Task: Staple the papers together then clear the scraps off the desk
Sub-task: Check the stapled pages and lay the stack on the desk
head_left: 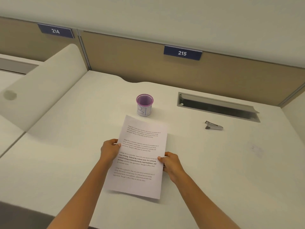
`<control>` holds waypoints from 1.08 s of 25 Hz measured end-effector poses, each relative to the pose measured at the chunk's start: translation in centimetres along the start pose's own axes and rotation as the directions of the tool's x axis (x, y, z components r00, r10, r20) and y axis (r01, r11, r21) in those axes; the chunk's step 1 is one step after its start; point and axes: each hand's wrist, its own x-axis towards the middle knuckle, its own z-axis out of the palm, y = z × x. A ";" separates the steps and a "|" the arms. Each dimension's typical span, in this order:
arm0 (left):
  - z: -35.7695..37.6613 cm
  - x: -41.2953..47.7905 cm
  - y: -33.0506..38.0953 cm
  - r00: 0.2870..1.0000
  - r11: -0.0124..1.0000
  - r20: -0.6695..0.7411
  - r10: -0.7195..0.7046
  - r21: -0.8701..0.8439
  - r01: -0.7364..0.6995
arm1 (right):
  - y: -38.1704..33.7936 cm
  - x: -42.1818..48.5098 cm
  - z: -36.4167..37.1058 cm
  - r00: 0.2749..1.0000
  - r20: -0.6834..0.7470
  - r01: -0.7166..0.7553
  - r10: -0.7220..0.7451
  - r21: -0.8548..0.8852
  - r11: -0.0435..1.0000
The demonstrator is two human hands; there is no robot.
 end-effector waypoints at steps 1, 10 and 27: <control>-0.7 0.2 -0.2 1.000 1.000 -0.018 -0.007 0.007 0.007 | 0.2 0.2 0.8 1.000 0.012 -0.004 0.005 -0.017 1.000; -5.4 1.7 -1.2 0.992 0.997 -0.123 -0.039 0.065 0.048 | 0.8 2.4 6.9 1.000 -0.005 -0.001 0.000 -0.170 0.985; -7.8 3.5 -1.8 0.962 0.982 -0.274 -0.001 0.183 0.053 | 0.4 3.5 10.9 0.986 -0.123 0.045 -0.114 -0.459 0.887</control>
